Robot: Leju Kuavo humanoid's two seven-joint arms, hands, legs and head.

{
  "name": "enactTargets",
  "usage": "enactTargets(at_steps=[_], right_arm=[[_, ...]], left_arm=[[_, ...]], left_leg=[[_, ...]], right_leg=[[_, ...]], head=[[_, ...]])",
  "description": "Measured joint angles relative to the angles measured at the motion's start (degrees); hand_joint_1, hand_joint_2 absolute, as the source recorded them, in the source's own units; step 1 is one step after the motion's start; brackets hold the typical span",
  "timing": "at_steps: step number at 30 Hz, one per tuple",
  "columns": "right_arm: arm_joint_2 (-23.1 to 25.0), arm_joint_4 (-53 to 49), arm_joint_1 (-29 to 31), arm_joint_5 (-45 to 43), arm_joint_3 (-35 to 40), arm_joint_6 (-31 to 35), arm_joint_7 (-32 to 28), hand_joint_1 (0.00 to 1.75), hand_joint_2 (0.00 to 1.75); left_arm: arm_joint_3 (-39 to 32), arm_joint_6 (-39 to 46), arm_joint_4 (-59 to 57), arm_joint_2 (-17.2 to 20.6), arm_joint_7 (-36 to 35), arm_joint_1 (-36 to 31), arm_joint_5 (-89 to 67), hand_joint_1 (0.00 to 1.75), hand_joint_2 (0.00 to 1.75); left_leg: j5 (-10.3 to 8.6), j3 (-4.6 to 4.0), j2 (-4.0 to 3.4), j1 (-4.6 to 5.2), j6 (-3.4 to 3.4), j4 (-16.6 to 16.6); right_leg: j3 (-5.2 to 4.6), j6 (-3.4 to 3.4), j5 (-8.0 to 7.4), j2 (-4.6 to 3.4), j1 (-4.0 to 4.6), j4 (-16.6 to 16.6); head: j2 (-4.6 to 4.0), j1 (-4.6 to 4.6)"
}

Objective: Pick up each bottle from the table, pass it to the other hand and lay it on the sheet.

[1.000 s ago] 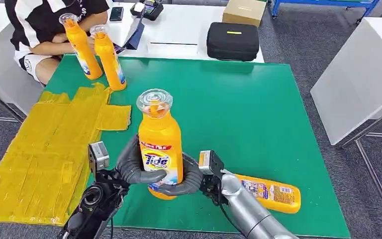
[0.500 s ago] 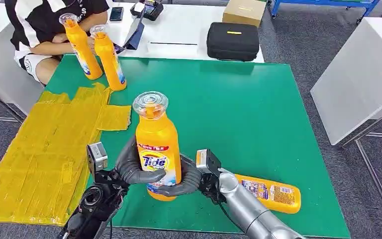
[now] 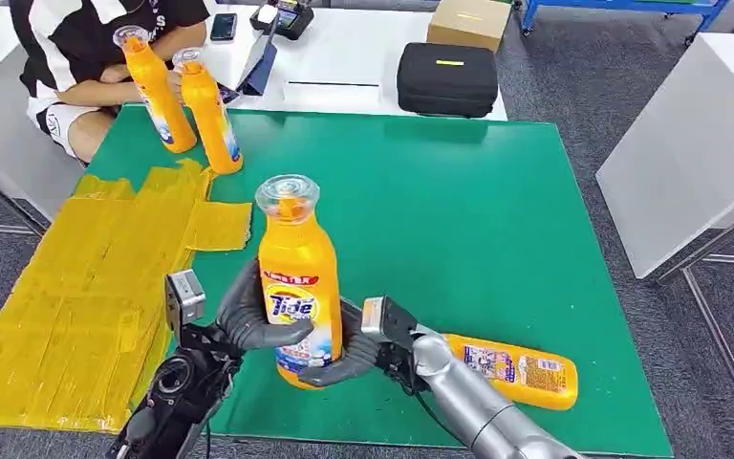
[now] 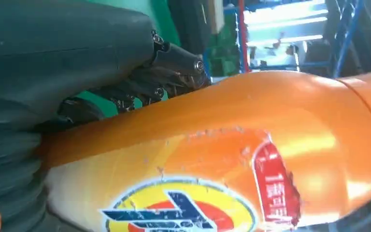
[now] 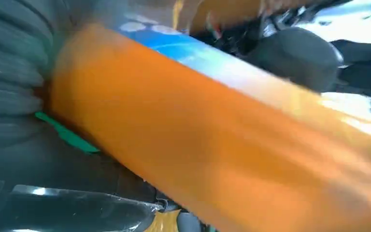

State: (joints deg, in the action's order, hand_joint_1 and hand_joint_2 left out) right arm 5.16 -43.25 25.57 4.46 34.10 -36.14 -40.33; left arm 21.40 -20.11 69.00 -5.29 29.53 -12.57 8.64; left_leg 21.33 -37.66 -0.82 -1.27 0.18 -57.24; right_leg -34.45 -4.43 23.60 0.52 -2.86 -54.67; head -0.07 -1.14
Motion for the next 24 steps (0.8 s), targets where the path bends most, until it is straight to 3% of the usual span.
enactTargets(at_steps=[4, 9, 14, 17, 20, 24], right_arm=[[-0.07, -1.80, -1.06, 1.43, -0.22, 6.18, 1.16, 0.00, 1.75], [-0.24, -3.87, -2.05, 1.73, -0.90, 7.64, 2.25, 0.00, 1.75], [-1.05, -7.79, -4.04, 2.69, -2.32, 11.73, 3.50, 0.00, 1.75], [-2.89, -14.59, -6.17, 4.03, -4.90, 13.52, 5.45, 0.00, 1.75], [-3.67, -19.52, -7.33, 4.46, -7.52, 14.20, 6.21, 0.00, 1.75], [-3.80, -30.32, -11.34, 2.60, -7.12, 14.09, 6.08, 0.00, 1.75]], left_arm=[[-0.55, 3.68, -0.22, 0.00, 0.90, -0.07, -3.41, 1.75, 1.75], [-0.74, 5.21, -0.07, -0.02, 1.20, -0.23, -4.84, 1.75, 1.75], [-0.68, 13.54, 1.49, -0.02, 1.73, -0.24, -14.77, 1.75, 1.75], [-0.68, 28.76, 2.82, 0.15, -0.83, -0.78, -34.63, 1.75, 1.75], [-0.04, 40.52, 2.26, 1.37, -8.15, -2.78, -56.32, 1.75, 1.75], [-2.93, 47.98, -3.74, 4.31, -20.42, -9.16, -80.67, 1.75, 1.75]], left_leg=[[0.00, -0.01, 0.00, 0.00, 0.00, 0.00], [0.00, -0.01, 0.00, 0.00, 0.00, 0.00], [0.00, -0.02, 0.02, 0.00, 0.00, 0.00], [0.00, -0.03, 0.02, 0.01, 0.00, 0.00], [-0.01, -0.01, 0.01, 0.02, 0.00, -0.01], [-0.07, -0.01, -0.02, -0.08, -0.10, 0.00]], right_leg=[[0.01, 0.00, 0.00, 0.00, 0.00, 0.00], [0.00, 0.00, 0.00, 0.00, 0.00, 0.00], [0.02, 0.00, 0.00, 0.01, 0.00, 0.00], [0.01, 0.00, 0.00, 0.01, -0.01, 0.00], [0.01, -0.01, -0.02, 0.01, -0.01, 0.00], [-0.09, 0.10, -0.06, -0.03, 0.08, -0.10]], head=[[0.00, 0.02], [0.00, 0.00], [0.00, 0.02], [0.00, 0.09], [0.00, 0.02], [0.00, 0.07]])
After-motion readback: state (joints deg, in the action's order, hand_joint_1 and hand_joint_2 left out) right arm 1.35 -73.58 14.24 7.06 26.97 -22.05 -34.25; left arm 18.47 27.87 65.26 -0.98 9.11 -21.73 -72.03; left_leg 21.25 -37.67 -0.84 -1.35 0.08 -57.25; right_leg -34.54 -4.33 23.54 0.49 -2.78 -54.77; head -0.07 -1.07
